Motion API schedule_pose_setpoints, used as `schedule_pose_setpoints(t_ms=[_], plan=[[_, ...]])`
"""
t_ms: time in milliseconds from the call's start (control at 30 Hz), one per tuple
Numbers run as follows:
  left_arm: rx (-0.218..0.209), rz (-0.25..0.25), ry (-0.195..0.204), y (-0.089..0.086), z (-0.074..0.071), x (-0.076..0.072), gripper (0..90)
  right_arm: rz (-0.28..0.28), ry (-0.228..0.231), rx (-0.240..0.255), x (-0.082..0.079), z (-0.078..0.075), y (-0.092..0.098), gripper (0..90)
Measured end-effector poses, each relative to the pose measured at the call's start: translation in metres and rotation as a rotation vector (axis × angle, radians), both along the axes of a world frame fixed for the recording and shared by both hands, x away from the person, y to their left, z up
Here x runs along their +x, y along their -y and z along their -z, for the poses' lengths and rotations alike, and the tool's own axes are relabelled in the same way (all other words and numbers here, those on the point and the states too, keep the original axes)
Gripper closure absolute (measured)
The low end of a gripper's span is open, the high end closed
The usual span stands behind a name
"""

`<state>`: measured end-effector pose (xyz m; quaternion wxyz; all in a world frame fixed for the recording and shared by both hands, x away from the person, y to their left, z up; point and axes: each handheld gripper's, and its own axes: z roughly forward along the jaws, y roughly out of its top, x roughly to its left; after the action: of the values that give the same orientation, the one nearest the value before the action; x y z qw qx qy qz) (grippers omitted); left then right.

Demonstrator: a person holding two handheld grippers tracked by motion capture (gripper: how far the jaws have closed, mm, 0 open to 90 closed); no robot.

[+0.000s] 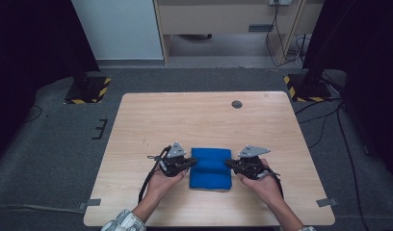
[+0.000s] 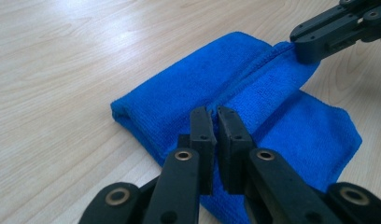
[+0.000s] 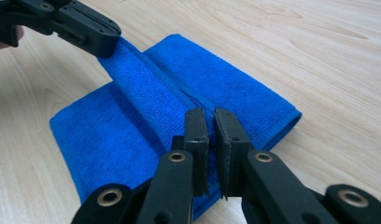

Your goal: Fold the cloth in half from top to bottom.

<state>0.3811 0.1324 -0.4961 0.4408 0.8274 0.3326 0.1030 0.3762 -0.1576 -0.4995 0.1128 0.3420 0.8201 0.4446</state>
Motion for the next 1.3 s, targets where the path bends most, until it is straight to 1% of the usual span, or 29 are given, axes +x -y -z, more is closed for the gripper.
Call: schedule_pose_setpoints(t_ms=[100,167,200,333,400,433,533,567,600,633,667,700,767,900,1000,1033,1067,1133,1167,1200,1233,1267,1300], plan=[[-0.001,0.004,0.002,-0.002,0.0,-0.003,84.9,-0.005,0.005,-0.001,-0.002,0.0,-0.001,84.3],[-0.003,0.008,-0.002,-0.003,0.0,-0.005,83.7,-0.009,0.012,-0.01,-0.005,-0.001,-0.001,83.6],[0.011,0.02,-0.006,-0.003,0.003,-0.009,81.7,-0.013,0.018,-0.014,-0.008,-0.001,0.0,82.8],[0.023,0.035,-0.02,-0.003,0.008,-0.013,78.4,-0.023,0.011,-0.026,-0.013,0.002,0.001,81.0],[0.036,0.042,-0.027,-0.004,0.011,-0.017,74.3,-0.031,0.005,-0.03,-0.015,0.004,0.002,78.9],[0.034,0.048,-0.035,-0.005,0.012,-0.02,71.3,-0.033,-0.002,-0.033,-0.019,0.004,0.002,75.9],[0.038,0.055,-0.031,-0.005,0.012,-0.023,66.7,-0.046,-0.007,-0.036,-0.024,0.003,0.001,72.2],[0.039,0.059,-0.038,-0.006,0.013,-0.026,65.1,-0.052,-0.012,-0.043,-0.026,0.003,0.001,70.4],[0.039,0.059,-0.038,-0.006,0.013,-0.026,64.0,-0.053,-0.016,-0.047,-0.027,0.003,0.001,69.8],[0.032,0.063,-0.042,-0.007,0.013,-0.028,63.6,-0.056,-0.014,-0.053,-0.028,0.002,0.002,69.6],[0.031,0.075,-0.044,-0.008,0.013,-0.031,63.5,-0.057,-0.013,-0.056,-0.029,0.002,0.002,69.1],[0.031,0.075,-0.044,-0.008,0.013,-0.031,62.9,-0.057,-0.013,-0.056,-0.029,0.002,0.002,69.1],[0.035,0.089,-0.044,-0.009,0.012,-0.036,63.0,-0.061,-0.023,-0.055,-0.032,0.001,0.004,68.1],[0.031,0.094,-0.047,-0.012,0.012,-0.039,63.2,-0.068,-0.031,-0.053,-0.035,-0.001,0.004,66.4],[0.02,0.094,-0.043,-0.014,0.009,-0.041,62.2,-0.071,-0.018,-0.059,-0.038,-0.005,0.004,63.1],[0.012,0.085,-0.029,-0.015,0.005,-0.042,60.7,-0.069,-0.013,-0.066,-0.037,-0.006,0.005,61.0],[0.012,0.085,-0.029,-0.015,0.005,-0.042,58.1,-0.061,-0.011,-0.069,-0.036,-0.006,0.006,58.1],[0.015,0.068,-0.01,-0.016,0.001,-0.039,50.3,-0.034,-0.006,-0.073,-0.033,-0.007,0.007,49.9],[0.018,0.062,0.002,-0.017,-0.001,-0.038,45.7,-0.024,0.001,-0.076,-0.032,-0.007,0.008,44.2],[0.018,0.062,0.002,-0.017,-0.001,-0.038,41.6,-0.024,0.001,-0.076,-0.032,-0.007,0.008,44.2],[0.024,0.056,0.012,-0.017,-0.003,-0.036,41.6,0.001,0.009,-0.072,-0.029,-0.007,0.008,37.1],[0.026,0.042,0.019,-0.018,-0.005,-0.034,33.8,0.04,0.021,-0.076,-0.023,-0.008,0.009,28.4],[0.033,0.026,0.033,-0.021,-0.008,-0.029,31.3,0.058,0.038,-0.077,-0.02,-0.008,0.009,24.1]])
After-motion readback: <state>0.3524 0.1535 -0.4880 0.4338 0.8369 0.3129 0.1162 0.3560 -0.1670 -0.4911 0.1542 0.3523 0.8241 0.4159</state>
